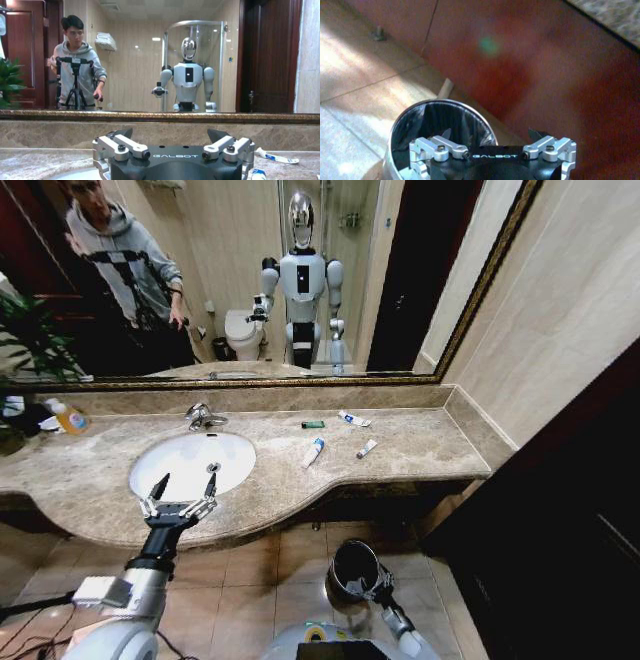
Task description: Pick up the trash from the sink and place it in the trash bin.
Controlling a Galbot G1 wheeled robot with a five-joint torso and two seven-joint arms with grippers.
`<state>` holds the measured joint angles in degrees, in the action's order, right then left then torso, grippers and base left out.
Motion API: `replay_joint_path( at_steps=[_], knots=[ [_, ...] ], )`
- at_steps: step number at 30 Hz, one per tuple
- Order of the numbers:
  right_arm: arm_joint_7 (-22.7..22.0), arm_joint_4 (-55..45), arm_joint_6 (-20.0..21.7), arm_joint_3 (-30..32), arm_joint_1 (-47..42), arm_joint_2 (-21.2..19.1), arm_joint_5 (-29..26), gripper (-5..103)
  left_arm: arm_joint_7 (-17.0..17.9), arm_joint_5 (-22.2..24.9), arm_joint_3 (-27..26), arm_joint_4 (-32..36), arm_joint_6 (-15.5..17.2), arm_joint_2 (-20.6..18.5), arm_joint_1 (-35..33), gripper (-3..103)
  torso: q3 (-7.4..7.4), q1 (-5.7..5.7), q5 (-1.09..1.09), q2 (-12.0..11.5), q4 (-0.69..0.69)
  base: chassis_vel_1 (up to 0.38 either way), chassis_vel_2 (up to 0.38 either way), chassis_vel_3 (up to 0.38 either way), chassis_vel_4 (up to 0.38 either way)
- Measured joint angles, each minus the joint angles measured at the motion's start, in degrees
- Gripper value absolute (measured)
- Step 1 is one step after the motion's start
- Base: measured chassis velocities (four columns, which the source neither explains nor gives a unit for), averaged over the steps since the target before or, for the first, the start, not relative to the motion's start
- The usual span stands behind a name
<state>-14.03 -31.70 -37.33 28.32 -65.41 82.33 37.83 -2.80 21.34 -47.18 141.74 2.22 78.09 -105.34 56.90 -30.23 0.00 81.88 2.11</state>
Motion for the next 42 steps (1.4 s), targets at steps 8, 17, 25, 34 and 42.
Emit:
replay_joint_path(
  at_steps=[8,17,25,34,42],
  knots=[
    [6.6,-20.3,6.1,1.1,-11.1,-1.0,-17.8,100,0.0,0.0,0.0,0.0,0.0,0.0,0.0,100,0.00,0.00,0.02,0.0,-0.01,0.000,0.000,0.000,0.000],
    [12.4,-53.6,17.7,5.8,-28.4,-1.5,-33.5,100,0.0,0.0,0.0,0.0,0.0,0.0,0.0,100,0.00,0.01,0.02,0.0,-0.01,0.000,0.000,0.000,0.000],
    [12.4,-73.9,21.1,8.7,-38.7,-4.4,-42.7,100,0.0,0.0,0.0,0.0,0.0,0.0,0.0,100,0.00,0.01,-0.01,0.0,0.00,0.000,0.000,0.000,0.000],
    [10.9,-95.8,25.2,8.8,-44.7,-4.6,-46.9,100,0.0,0.0,0.0,0.0,0.0,0.0,0.0,100,0.00,0.00,0.02,0.0,-0.02,0.000,0.000,0.000,0.000],
    [10.6,-102.1,32.8,5.0,-37.7,-3.4,-44.2,100,0.0,0.0,0.0,0.0,0.0,0.0,0.0,100,0.00,0.00,0.00,0.0,0.00,0.000,0.000,0.000,0.000]
  ],
)
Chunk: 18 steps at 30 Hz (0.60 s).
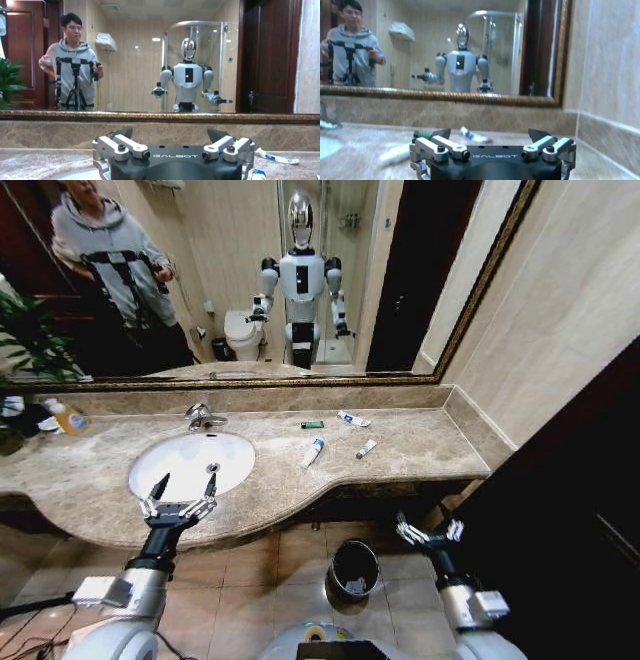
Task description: Pick up the trash from the sink and place it in the trash bin.
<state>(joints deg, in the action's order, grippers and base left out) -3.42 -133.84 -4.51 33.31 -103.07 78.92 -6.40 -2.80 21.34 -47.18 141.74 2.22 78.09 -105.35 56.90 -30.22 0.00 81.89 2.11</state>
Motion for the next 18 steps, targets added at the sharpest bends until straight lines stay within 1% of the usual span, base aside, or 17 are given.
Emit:
replay_joint_path(
  at_steps=[1,2,3,4,7,8,11,16,18],
  knots=[
    [-0.1,-0.5,2.6,-0.4,1.9,-1.1,-1.1,100,0.0,0.0,0.0,0.0,0.0,0.0,0.0,100,0.00,0.00,0.00,0.0,0.00,0.000,0.000,0.000,0.000],
    [-0.2,-0.7,3.6,-0.6,2.8,-1.6,-1.7,100,0.0,0.0,0.0,0.0,0.0,0.0,0.0,100,0.00,0.00,0.00,0.0,0.00,0.000,0.000,0.000,0.000],
    [-0.3,-0.7,5.5,-0.8,5.1,-2.7,-2.8,100,0.0,0.0,0.0,0.0,0.0,0.0,0.0,100,0.00,0.00,0.00,0.0,-0.01,0.000,0.000,0.000,0.000],
    [-0.3,-0.7,5.5,-0.8,5.1,-2.7,-2.8,100,0.0,0.0,0.0,0.0,0.0,0.0,0.0,100,0.00,0.00,0.00,0.0,-0.01,0.000,0.000,0.000,0.000],
    [-0.4,0.3,9.3,-1.2,11.0,-5.5,-5.7,100,0.0,0.0,0.0,0.0,0.0,0.0,0.0,100,0.00,-0.01,-0.01,0.0,0.00,0.000,0.000,0.000,0.000],
    [-0.4,0.3,9.3,-1.2,11.0,-5.5,-5.7,100,0.0,0.0,0.0,0.0,0.0,0.0,0.0,100,0.00,-0.01,-0.01,0.0,0.00,0.000,0.000,0.000,0.000],
    [-0.1,1.0,11.6,-1.7,13.4,-7.5,-8.9,100,0.0,0.0,0.0,0.0,0.0,0.0,0.0,100,0.00,-0.01,0.00,0.0,0.00,0.000,0.000,0.000,0.000],
    [0.5,2.8,11.8,-2.6,15.3,-8.2,-9.5,100,0.0,0.0,0.0,0.0,0.0,0.0,0.0,100,0.00,0.00,0.00,0.0,-0.01,0.000,0.000,0.000,0.000],
    [0.9,5.2,12.1,-4.1,17.5,-8.4,-9.4,100,0.0,0.0,0.0,0.0,0.0,0.0,0.0,100,0.00,0.00,0.00,0.0,0.00,0.000,0.000,0.000,0.000]
  ],
)
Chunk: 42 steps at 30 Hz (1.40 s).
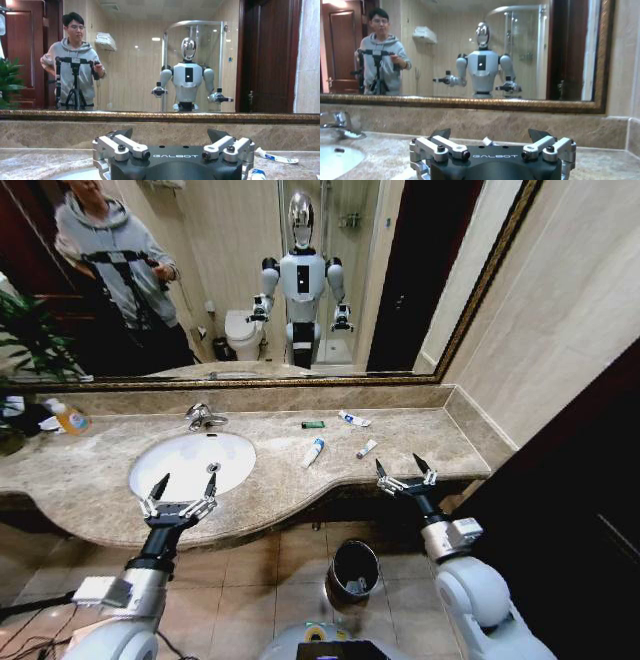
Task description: Pick up the trash from the sink and place it in the trash bin.
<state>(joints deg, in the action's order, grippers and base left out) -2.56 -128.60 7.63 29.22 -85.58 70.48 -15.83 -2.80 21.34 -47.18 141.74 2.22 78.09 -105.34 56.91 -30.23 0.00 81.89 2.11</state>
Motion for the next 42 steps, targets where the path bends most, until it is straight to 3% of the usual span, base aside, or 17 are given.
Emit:
replay_joint_path(
  at_steps=[8,10,17,32,42],
  knots=[
    [-1.2,10.0,0.2,-6.1,7.8,-0.1,2.3,100,0.0,0.0,0.0,0.0,0.0,0.0,0.0,100,0.00,0.00,0.00,0.0,-0.01,0.000,0.000,0.000,0.000],
    [-4.8,15.2,0.6,-10.0,13.5,0.8,4.1,100,0.0,0.0,0.0,0.0,0.0,0.0,0.0,100,0.00,0.00,-0.02,0.0,0.01,0.000,0.000,0.000,0.000],
    [-8.9,23.7,2.0,-15.2,22.4,3.0,4.6,100,0.0,0.0,0.0,0.0,0.0,0.0,0.0,100,0.00,0.00,0.00,0.0,0.00,0.000,0.000,0.000,0.000],
    [-10.3,37.5,1.8,-17.1,30.7,7.8,5.7,100,0.0,0.0,0.0,0.0,0.0,0.0,0.0,100,0.00,0.00,0.00,0.0,0.00,0.000,0.000,0.000,0.000],
    [-10.2,40.5,1.3,-15.0,31.1,7.8,5.6,100,0.0,0.0,0.0,0.0,0.0,0.0,0.0,100,0.00,0.00,0.00,0.0,0.00,0.000,0.000,0.000,0.000]
  ],
)
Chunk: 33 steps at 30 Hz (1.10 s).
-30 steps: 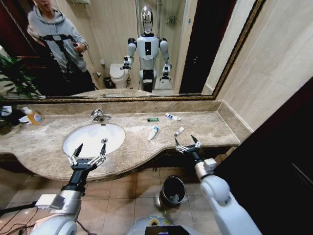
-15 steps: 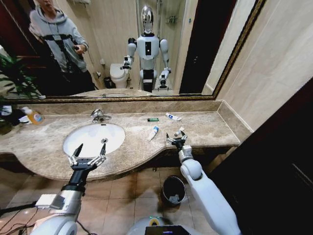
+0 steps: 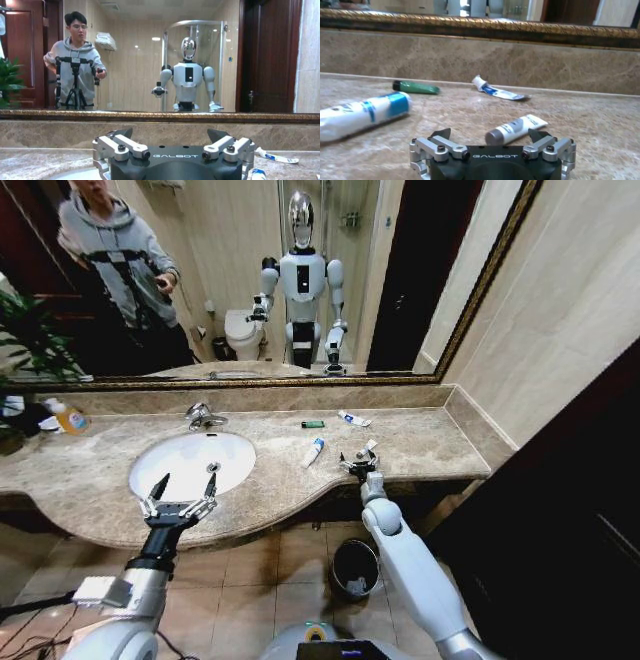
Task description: Pick up the trash from the sink and place it in the trash bin.
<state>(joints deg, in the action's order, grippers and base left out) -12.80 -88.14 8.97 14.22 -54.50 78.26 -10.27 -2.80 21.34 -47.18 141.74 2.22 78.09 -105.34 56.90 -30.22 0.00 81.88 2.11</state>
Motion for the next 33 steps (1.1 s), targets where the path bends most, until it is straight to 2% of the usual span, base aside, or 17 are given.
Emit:
replay_joint_path(
  at_steps=[2,4,7,9,12,13,16,17,20,27,29,30,33],
  knots=[
    [0.0,0.8,-0.2,0.5,0.3,0.0,-0.3,102,0.0,0.0,0.0,0.0,0.0,0.0,0.0,100,0.00,0.00,0.00,0.0,0.00,0.000,0.000,0.000,0.000],
    [0.0,1.0,-0.3,0.6,0.4,0.1,-0.5,100,0.0,0.0,0.0,0.0,0.0,0.0,0.0,100,0.00,0.00,0.00,0.0,0.00,0.000,0.000,0.000,0.000],
    [0.2,1.3,-0.9,1.0,0.5,-0.1,-1.3,89,0.0,0.0,0.0,0.0,0.0,0.0,0.0,100,0.00,0.00,0.00,0.0,0.01,0.000,0.000,0.000,0.000],
    [0.2,1.2,-0.9,1.1,0.5,-0.3,-1.6,89,0.0,0.0,0.0,0.0,0.0,0.0,0.0,100,0.00,0.00,0.00,0.0,0.00,0.000,0.000,0.000,0.000],
    [0.4,0.9,-0.9,1.5,0.5,-0.6,-2.5,78,0.0,0.0,0.0,0.0,0.0,0.0,0.0,100,0.00,0.00,0.00,0.0,0.00,0.000,0.000,0.000,0.000],
    [0.4,0.9,-0.9,1.5,0.5,-0.6,-2.5,78,0.0,0.0,0.0,0.0,0.0,0.0,0.0,100,0.00,0.00,0.00,0.0,0.00,0.000,0.000,0.000,0.000],
    [0.7,0.7,-1.0,1.8,0.4,-0.9,-2.7,65,0.0,0.0,0.0,0.0,0.0,0.0,0.0,100,0.00,0.00,0.00,0.0,0.00,0.000,0.000,0.000,0.000],
    [0.9,0.7,-1.2,2.0,0.3,-0.9,-2.7,57,0.0,0.0,0.0,0.0,0.0,0.0,0.0,100,0.00,0.00,0.00,0.0,0.00,0.000,0.000,0.000,0.000],
    [1.1,0.7,-1.2,2.0,0.2,-1.0,-2.7,54,0.0,0.0,0.0,0.0,0.0,0.0,0.0,100,0.00,0.00,0.00,0.0,0.00,0.000,0.000,0.000,0.000],
    [1.4,0.3,-1.2,2.0,0.2,-1.7,-3.3,30,0.0,0.0,0.0,0.0,0.0,0.0,0.0,100,0.00,0.00,0.00,0.0,0.00,0.000,0.000,0.000,0.000],
    [1.5,0.2,-1.2,2.0,0.2,-1.7,-3.4,30,0.0,0.0,0.0,0.0,0.0,0.0,0.0,100,0.00,0.00,0.00,0.0,0.00,0.000,0.000,0.000,0.000],
    [1.7,0.0,-1.3,2.1,0.0,-1.9,-3.5,23,0.0,0.0,0.0,0.0,0.0,0.0,0.0,100,0.00,0.00,0.00,0.0,0.00,0.000,0.000,0.000,0.000],
    [2.0,-0.2,-1.4,2.2,-0.2,-2.1,-3.6,20,0.0,0.0,0.0,0.0,0.0,0.0,0.0,100,0.00,0.00,0.00,0.0,0.00,0.000,0.000,0.000,0.000]
  ],
)
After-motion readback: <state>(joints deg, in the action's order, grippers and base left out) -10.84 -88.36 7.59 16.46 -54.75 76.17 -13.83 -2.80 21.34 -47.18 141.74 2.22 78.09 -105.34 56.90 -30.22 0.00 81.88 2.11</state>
